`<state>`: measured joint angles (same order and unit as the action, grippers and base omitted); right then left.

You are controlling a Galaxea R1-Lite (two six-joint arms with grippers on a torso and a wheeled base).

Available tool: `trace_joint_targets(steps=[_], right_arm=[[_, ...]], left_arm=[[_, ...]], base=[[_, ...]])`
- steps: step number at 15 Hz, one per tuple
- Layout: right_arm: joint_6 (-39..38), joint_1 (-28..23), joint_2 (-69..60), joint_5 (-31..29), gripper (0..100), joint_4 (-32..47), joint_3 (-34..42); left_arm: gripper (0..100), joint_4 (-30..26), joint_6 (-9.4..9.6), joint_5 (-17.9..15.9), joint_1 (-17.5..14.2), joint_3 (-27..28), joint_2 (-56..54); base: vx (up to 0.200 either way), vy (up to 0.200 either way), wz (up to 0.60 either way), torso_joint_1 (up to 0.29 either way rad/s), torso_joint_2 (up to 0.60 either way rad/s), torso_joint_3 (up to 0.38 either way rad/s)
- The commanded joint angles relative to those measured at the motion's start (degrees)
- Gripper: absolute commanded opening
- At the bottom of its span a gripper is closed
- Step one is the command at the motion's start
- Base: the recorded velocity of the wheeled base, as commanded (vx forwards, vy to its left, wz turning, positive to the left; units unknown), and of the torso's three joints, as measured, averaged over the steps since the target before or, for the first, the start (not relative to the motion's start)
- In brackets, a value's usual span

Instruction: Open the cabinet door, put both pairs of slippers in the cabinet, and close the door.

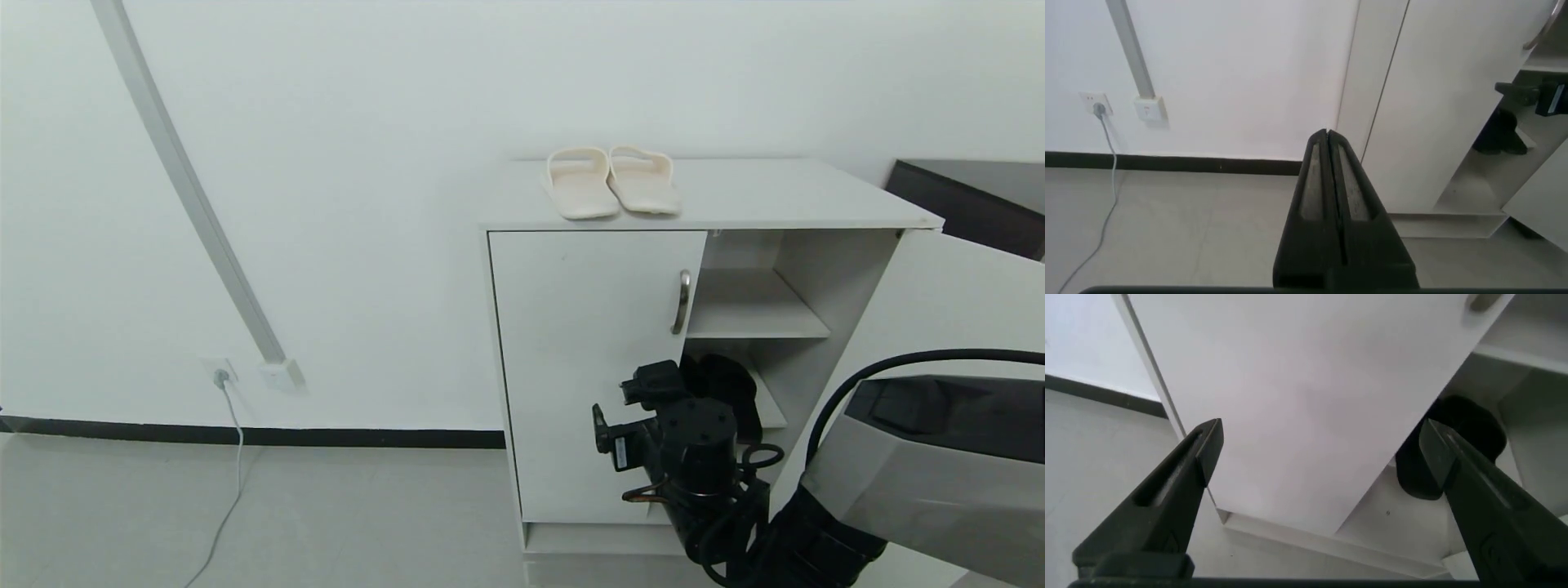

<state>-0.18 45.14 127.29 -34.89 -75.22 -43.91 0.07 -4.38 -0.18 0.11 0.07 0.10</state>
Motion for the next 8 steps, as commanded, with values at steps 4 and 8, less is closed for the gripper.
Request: trace_joint_targets(steps=[4,8], right_arm=[[0.0,-0.2,0.1,0.0,100,0.0,0.1],[0.0,-0.2,0.1,0.0,100,0.0,0.1]], left_arm=[[0,0.0,-0.02,0.0,0.1,0.0,0.1],[0,0.0,-0.02,0.0,0.0,0.0,0.1]], base=[[0.0,0.0,0.0,0.171,-0.48,-0.316],[0.0,0.0,0.0,0.199,-0.51,-0.319]])
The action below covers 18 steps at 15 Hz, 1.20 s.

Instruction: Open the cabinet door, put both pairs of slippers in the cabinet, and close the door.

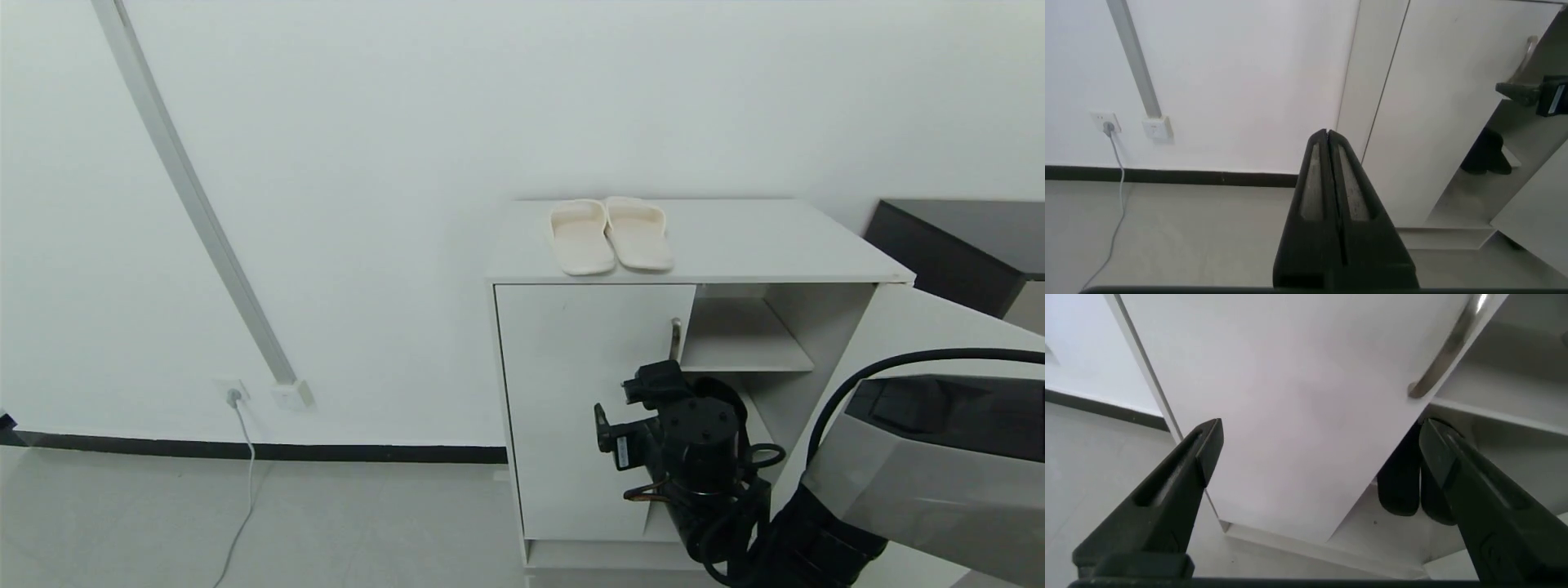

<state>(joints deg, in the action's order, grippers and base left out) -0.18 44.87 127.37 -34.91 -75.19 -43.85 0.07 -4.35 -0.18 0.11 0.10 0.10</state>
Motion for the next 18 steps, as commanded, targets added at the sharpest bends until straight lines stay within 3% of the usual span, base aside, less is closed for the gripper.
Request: trace_joint_targets(steps=[1,11,15,18], right_arm=[[0.0,0.0,0.1,0.0,100,0.0,0.0],[1.0,0.0,0.5,0.0,100,-1.6,1.1],[4.8,-0.6,1.9,0.5,100,-7.7,2.5],[4.8,-2.2,-1.4,0.5,100,0.0,-1.8]], left_arm=[[0,0.0,-0.04,0.0,0.0,0.0,0.0],[0,0.0,-0.04,0.0,0.0,0.0,0.0],[0,0.0,0.05,0.0,0.0,0.0,0.1],[0,0.0,0.13,-0.1,0.0,0.0,0.1]], base=[[0.0,0.0,0.0,0.207,-0.52,-0.315],[0.0,0.0,0.0,0.231,-0.54,-0.31],[0.0,0.0,0.0,0.022,-0.05,-0.026],[0.0,0.0,0.0,0.0,0.0,0.0]])
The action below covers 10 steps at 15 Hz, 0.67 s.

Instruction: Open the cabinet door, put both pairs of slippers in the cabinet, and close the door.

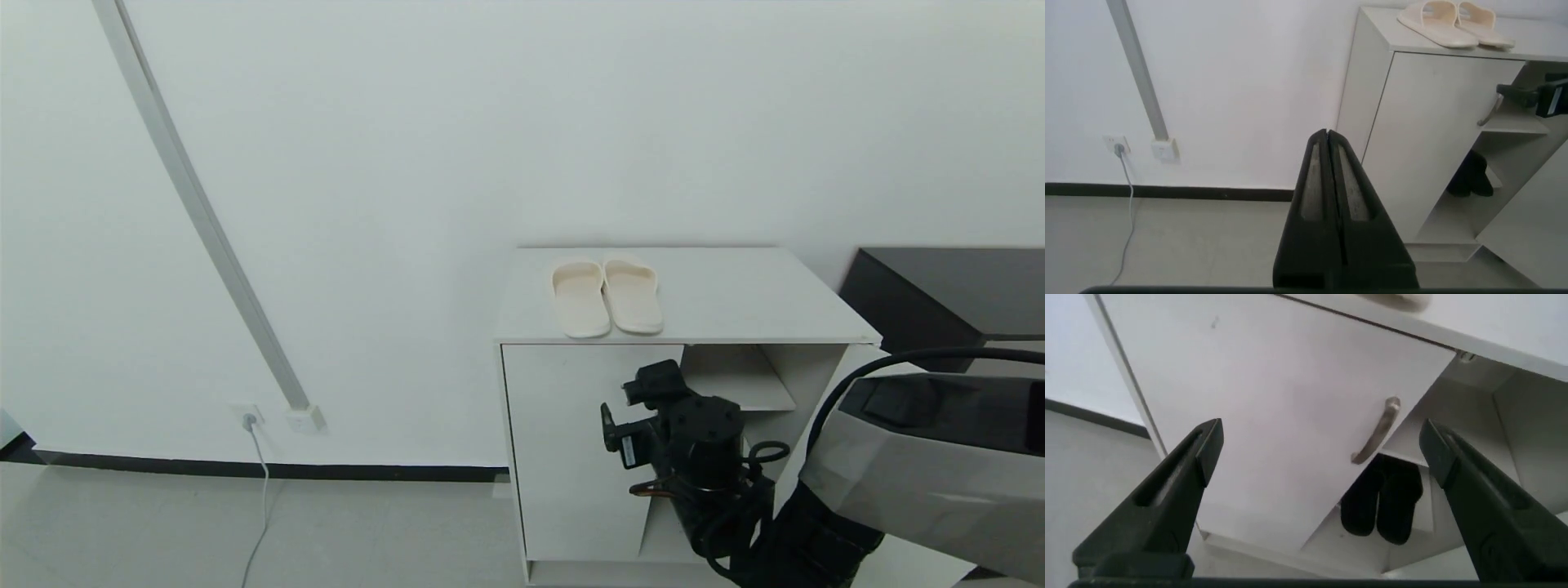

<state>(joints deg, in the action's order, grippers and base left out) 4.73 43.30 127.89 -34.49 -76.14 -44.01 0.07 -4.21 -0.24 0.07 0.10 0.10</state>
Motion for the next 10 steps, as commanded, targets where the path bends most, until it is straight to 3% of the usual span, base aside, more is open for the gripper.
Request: trace_joint_targets(steps=[1,5,7,10], right_arm=[[-0.5,-0.9,-3.7,0.0,100,7.1,-4.2],[-7.4,-1.4,-9.2,0.1,100,29.3,-15.8],[-10.1,-2.0,-10.0,0.1,100,36.5,-22.1],[-10.1,-1.7,-10.4,0.1,100,38.7,-25.0]], left_arm=[[0,0.0,-0.01,0.0,0.1,0.0,0.0],[0,0.0,0.16,0.0,0.1,0.0,0.0],[0,0.0,0.16,0.0,0.1,0.0,0.0],[0,0.0,0.07,0.0,0.0,0.0,0.1]], base=[[0.0,0.0,0.0,0.0,0.0,0.0],[0.0,0.0,0.0,0.0,0.0,0.0],[0.0,0.0,0.0,0.0,0.0,0.0],[0.0,0.0,0.0,0.0,0.0,0.0]])
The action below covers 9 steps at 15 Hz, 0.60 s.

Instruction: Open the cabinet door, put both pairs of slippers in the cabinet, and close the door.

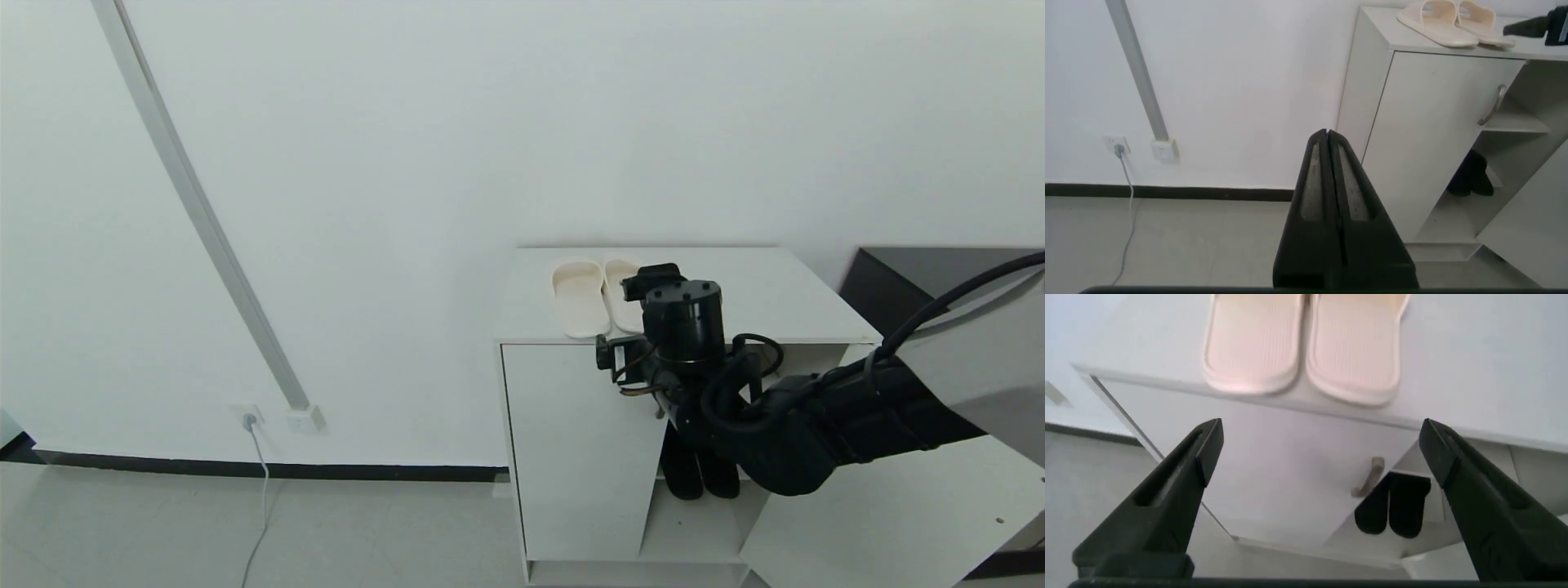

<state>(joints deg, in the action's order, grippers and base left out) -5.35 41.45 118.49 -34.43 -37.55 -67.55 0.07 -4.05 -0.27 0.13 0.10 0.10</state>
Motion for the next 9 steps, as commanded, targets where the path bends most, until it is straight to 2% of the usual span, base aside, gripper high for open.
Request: trace_joint_targets(steps=[1,4,9], right_arm=[[-0.1,0.1,-1.3,0.1,100,0.1,-1.8],[-0.4,0.0,-1.3,0.1,100,0.1,-1.8],[-1.8,0.0,-0.2,0.1,100,0.1,-1.4]], left_arm=[[0,0.0,-0.08,0.0,0.0,0.0,0.0],[0,0.0,-0.17,0.0,0.0,0.0,0.1],[0,0.0,-0.17,0.0,0.0,0.0,0.1]], base=[[0.0,0.0,0.0,0.0,0.0,0.0],[0.0,0.0,0.0,0.0,0.0,0.0],[0.2,0.0,0.0,-0.002,0.0,0.004]])
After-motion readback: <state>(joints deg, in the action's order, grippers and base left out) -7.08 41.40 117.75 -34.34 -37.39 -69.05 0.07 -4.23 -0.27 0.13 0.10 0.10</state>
